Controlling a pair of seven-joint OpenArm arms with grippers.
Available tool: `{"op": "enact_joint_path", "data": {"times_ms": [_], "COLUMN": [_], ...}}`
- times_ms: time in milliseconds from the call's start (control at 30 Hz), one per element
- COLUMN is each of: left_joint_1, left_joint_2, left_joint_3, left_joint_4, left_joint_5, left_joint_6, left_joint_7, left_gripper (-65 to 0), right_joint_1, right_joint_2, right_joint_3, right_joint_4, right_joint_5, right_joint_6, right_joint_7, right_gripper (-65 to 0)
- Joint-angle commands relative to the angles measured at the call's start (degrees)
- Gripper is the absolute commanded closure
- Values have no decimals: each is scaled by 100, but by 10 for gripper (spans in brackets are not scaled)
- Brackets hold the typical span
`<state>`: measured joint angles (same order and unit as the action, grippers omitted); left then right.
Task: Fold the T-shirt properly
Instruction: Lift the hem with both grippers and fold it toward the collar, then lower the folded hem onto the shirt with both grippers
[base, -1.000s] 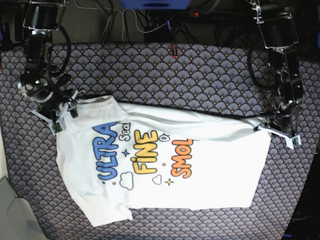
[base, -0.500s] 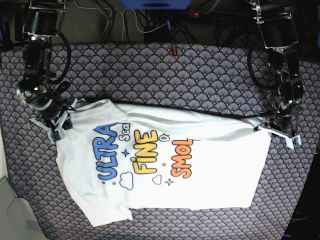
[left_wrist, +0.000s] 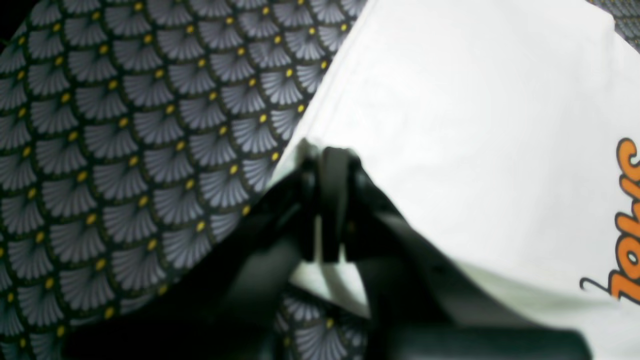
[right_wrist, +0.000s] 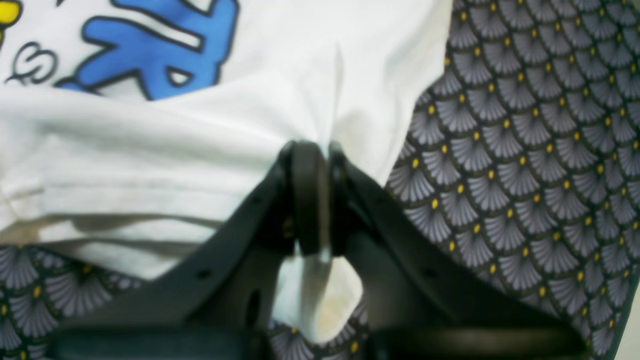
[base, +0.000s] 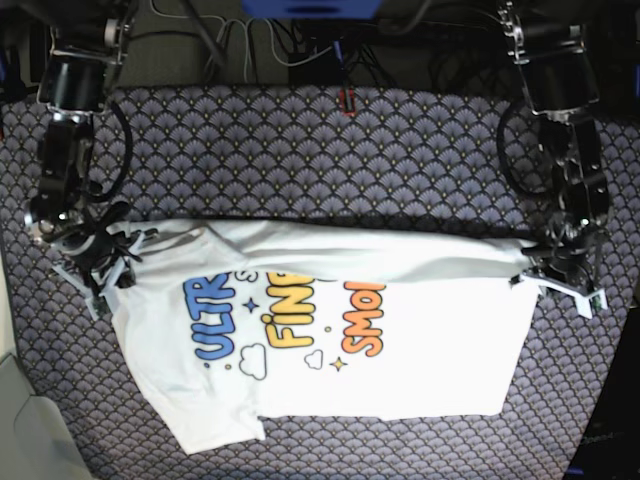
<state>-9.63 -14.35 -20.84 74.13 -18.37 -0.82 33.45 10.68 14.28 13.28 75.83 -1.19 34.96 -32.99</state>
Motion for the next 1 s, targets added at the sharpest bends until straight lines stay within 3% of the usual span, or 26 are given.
{"op": "enact_joint_path", "data": {"times_ms": [0, 967], "left_joint_1": [-228, -958], "left_joint_2": [-90, -99], "left_joint_3": [-13, -13], "left_joint_4": [99, -753], "left_joint_5": [-22, -13], "left_joint_6": [-28, -19], "left_joint_7": [-167, -176], "left_gripper": [-6, -9], "right_joint_1": [211, 1266], "right_joint_2": [62, 220], "right_joint_3": [13, -400], "right_joint_4": [69, -757], "right_joint_5": [80, 71], "right_joint_6": [16, 16], "right_joint_7": [165, 174], "right_gripper": [0, 0]}}
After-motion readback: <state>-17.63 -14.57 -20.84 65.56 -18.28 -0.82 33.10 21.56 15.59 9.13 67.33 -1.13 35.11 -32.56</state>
